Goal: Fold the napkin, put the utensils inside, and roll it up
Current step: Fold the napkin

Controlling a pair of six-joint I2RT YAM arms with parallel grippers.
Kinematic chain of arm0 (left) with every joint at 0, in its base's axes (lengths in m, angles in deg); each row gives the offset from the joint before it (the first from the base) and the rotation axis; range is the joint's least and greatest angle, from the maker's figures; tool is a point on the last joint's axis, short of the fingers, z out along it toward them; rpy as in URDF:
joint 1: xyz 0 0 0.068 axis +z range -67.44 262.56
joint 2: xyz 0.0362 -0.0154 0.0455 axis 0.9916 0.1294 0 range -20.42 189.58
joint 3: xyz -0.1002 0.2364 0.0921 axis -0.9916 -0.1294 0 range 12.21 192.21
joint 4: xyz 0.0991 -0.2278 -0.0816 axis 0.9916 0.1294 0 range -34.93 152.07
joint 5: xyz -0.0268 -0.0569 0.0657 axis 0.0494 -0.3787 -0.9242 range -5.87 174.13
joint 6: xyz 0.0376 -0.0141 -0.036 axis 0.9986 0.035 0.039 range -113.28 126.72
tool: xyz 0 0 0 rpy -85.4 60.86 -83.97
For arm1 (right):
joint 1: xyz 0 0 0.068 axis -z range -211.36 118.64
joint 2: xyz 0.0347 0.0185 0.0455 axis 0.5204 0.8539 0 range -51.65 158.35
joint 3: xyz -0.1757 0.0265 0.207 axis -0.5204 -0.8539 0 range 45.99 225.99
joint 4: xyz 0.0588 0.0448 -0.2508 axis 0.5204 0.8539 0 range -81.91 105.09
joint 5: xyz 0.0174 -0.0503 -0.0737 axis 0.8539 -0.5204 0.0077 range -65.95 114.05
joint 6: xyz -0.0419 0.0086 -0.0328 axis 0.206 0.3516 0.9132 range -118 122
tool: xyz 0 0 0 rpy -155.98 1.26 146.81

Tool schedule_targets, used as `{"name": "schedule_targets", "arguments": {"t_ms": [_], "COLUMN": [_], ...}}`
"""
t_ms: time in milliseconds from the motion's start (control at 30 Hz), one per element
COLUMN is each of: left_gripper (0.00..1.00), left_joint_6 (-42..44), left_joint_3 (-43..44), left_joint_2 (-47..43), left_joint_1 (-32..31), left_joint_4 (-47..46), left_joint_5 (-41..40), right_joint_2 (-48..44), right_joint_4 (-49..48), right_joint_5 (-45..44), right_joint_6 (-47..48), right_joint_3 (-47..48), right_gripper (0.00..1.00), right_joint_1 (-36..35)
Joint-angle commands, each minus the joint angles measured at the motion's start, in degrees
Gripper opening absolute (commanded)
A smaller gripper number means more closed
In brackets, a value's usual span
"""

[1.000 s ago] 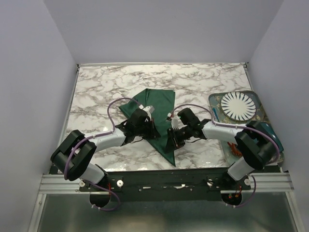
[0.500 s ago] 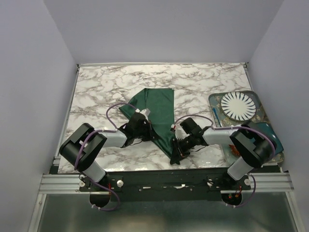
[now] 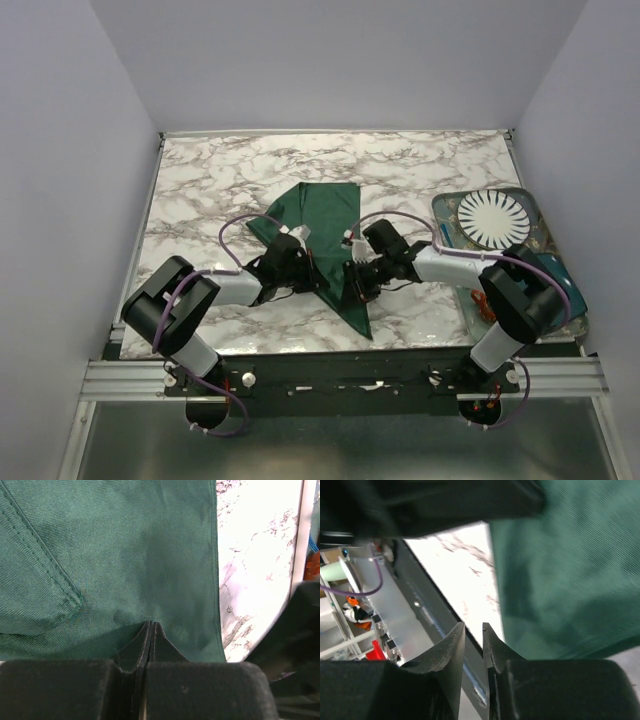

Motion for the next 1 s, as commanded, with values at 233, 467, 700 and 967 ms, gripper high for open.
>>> {"name": "schedule_targets", "arguments": {"t_ms": [233,467,700,967], "left_gripper": [0.00,0.23,0.46,0.39], "left_joint_6": [4.58,10.98,21.43,33.14], "left_joint_3": [-1.13,4.04,7.22,11.26], "left_joint_2": [-1.16,-9.32,-18.38,-13.21], "left_joint_1": [0.36,-2.44,-10.52,-36.69], "left_joint_4": [8.42,16.50,23.27,30.04], "left_joint_5": [-3.38,-6.18,-12.41,-32.10], "right_joint_2": [-8.54,-25.24,-31.40,-34.12], "right_joint_4": [0.20,10.82,14.62,18.05], "right_joint_5": [-9.00,-13.73,-19.02,-19.46], "right_joint_6": [-2.28,-2.54,1.05,5.28], "right_joint_3": [-17.91,-14.32,-10.18,-6.31], "right_gripper": [0.29,0.37,0.56,0.66], "right_joint_1": [4.04,6.05,16.77,23.46]}}
